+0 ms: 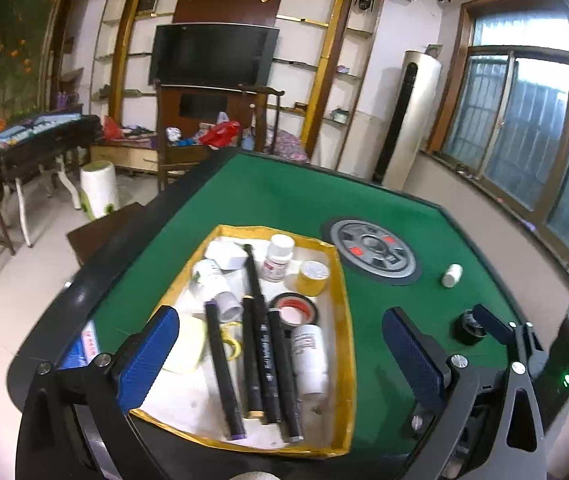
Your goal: Organize rigid objects
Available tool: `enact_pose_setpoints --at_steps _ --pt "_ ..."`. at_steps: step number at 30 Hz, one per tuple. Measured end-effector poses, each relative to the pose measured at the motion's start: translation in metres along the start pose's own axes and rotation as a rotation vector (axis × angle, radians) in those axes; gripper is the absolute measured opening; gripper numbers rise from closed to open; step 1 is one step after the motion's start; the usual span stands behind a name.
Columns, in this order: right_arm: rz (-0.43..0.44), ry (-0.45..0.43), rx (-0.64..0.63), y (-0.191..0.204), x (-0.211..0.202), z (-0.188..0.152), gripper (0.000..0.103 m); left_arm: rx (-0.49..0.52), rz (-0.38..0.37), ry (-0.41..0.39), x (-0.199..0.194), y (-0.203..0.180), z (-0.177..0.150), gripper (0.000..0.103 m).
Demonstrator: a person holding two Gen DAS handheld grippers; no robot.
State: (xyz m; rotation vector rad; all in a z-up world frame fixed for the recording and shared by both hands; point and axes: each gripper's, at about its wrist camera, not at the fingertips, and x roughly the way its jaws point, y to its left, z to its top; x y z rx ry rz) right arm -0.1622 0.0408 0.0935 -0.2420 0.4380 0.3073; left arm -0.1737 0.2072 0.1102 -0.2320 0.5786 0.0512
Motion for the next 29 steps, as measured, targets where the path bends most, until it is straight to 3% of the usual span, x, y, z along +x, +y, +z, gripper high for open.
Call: enact_pose_setpoints --at_steps 3,9,19,29 --pt "0.023 0.011 -0.047 0.014 0.002 -0.001 0.103 -0.003 0.033 -0.004 0.001 0.005 0.001 0.102" --pt "0.056 0.022 -0.142 0.043 0.005 0.003 0.103 -0.023 0.186 -0.041 -0.001 0.021 0.002 0.102" --pt "0.079 0.060 -0.242 0.082 0.015 0.008 0.103 -0.079 0.233 0.011 0.010 0.054 0.000 0.102" --pt "0.085 0.075 -0.289 0.104 0.017 0.010 0.103 -0.029 0.322 0.045 0.015 0.055 -0.009 0.102"
